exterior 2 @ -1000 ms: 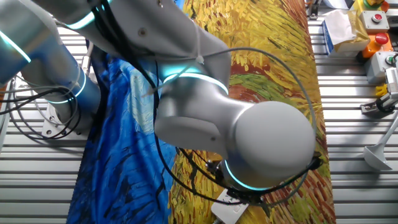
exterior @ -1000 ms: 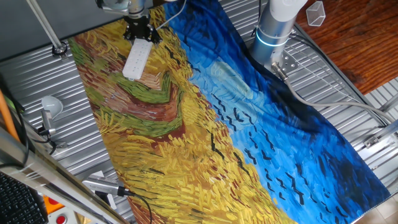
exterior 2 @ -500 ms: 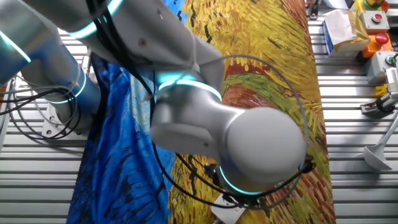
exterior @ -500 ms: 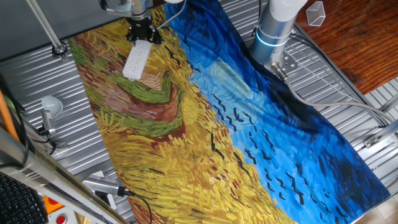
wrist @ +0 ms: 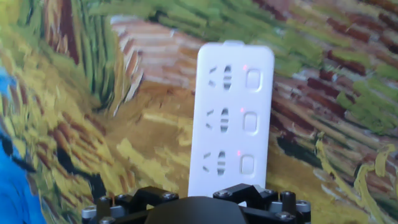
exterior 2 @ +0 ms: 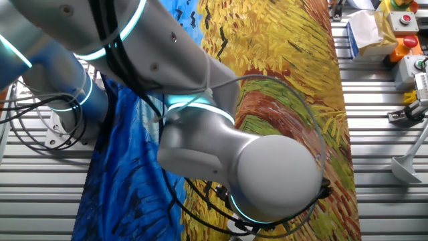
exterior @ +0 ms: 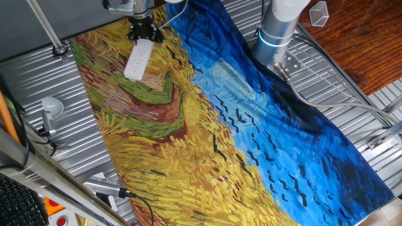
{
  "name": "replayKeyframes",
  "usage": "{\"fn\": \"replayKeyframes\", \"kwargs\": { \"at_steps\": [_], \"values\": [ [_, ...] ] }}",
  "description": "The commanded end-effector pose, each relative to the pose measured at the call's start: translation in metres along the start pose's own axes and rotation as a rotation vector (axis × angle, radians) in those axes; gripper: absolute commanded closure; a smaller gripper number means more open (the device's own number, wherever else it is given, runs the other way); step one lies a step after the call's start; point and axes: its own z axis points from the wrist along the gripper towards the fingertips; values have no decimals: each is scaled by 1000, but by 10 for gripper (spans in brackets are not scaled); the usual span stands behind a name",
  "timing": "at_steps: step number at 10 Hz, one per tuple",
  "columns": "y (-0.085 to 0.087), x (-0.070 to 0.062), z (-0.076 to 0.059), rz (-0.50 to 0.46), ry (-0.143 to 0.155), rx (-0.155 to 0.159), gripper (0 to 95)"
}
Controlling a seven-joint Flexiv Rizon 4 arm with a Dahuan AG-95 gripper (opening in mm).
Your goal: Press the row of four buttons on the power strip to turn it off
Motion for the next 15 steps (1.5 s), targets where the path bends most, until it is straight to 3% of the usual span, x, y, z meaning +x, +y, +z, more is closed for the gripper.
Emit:
{"fn": "replayKeyframes", "kwargs": {
  "at_steps": [1,15],
  "values": [
    [1,0,2,-2,-1,-1,0],
    [5,8,19,-10,-30,33,0]
  ]
}}
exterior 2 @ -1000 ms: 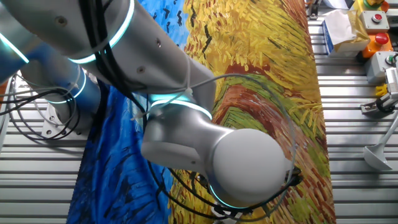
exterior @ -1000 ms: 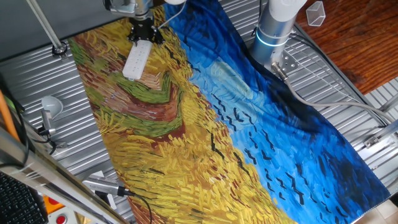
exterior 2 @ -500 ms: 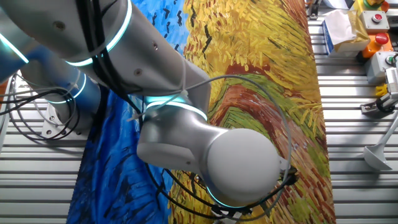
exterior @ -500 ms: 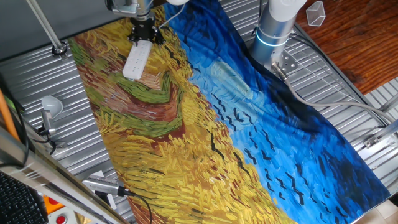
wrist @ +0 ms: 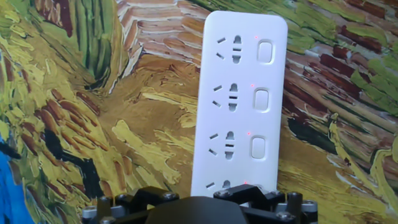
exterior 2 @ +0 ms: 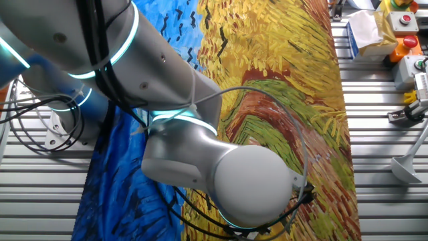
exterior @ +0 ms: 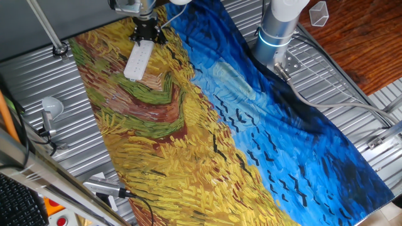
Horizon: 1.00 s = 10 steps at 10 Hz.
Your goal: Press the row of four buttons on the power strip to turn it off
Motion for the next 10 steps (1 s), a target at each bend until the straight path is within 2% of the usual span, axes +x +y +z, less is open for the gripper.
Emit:
{"fn": "replayKeyframes", "kwargs": {
  "at_steps": [1,3,5,7,10],
  "values": [
    [0,0,0,4,2,6,0],
    [0,0,-7,4,2,2,0],
    [-2,-2,-20,-4,11,1,0],
    [-2,-6,-24,-1,10,1,0],
    [-6,-29,-24,4,10,0,0]
  ]
}}
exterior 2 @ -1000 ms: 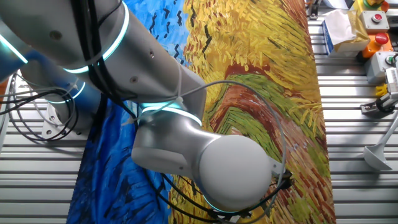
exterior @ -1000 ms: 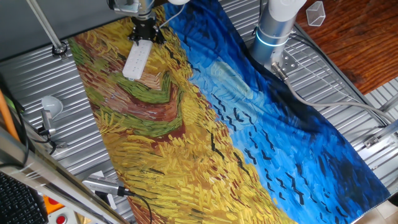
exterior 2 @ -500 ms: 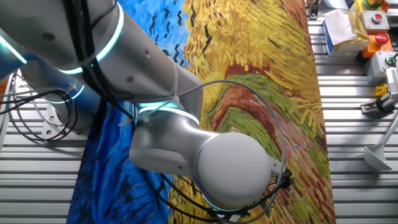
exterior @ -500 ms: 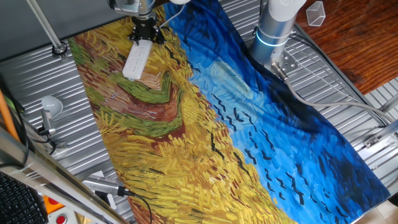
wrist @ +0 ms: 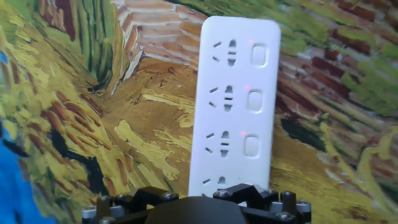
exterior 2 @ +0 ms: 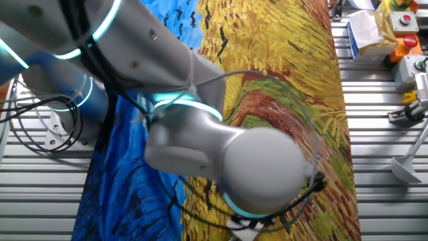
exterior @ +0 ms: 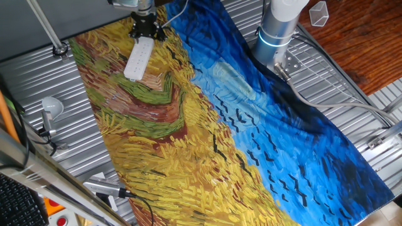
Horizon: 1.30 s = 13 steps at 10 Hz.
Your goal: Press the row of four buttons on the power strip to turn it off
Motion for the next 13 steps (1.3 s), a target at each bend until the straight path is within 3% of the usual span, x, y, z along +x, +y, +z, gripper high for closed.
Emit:
{"fn": "replayKeyframes", "kwargs": {
  "at_steps": [1,2,4,7,13],
  "values": [
    [-1,-7,1,5,-1,1,0],
    [-3,-18,3,8,-2,2,0],
    [-4,-25,5,10,-2,4,0],
    [-5,-26,17,14,-7,11,0],
    [-3,-24,23,13,-17,9,0]
  ]
}}
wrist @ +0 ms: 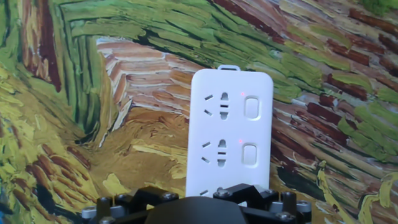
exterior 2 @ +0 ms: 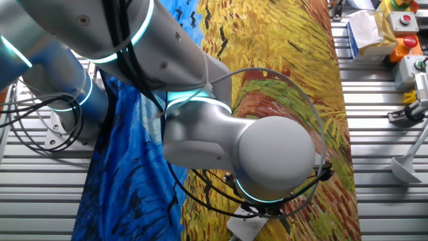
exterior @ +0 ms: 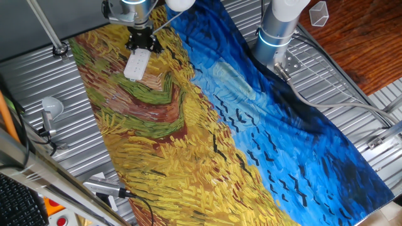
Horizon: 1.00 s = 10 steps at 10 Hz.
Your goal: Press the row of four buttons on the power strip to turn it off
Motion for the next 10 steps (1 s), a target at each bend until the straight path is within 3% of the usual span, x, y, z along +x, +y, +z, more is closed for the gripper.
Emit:
{"fn": "replayKeyframes", "kwargs": {
  "at_steps": [1,6,7,10],
  "values": [
    [0,0,4,-5,-7,5,0],
    [1,0,10,-5,-18,15,0],
    [0,0,10,-10,-13,21,190],
    [-5,2,9,-10,-14,22,190]
  ]
}}
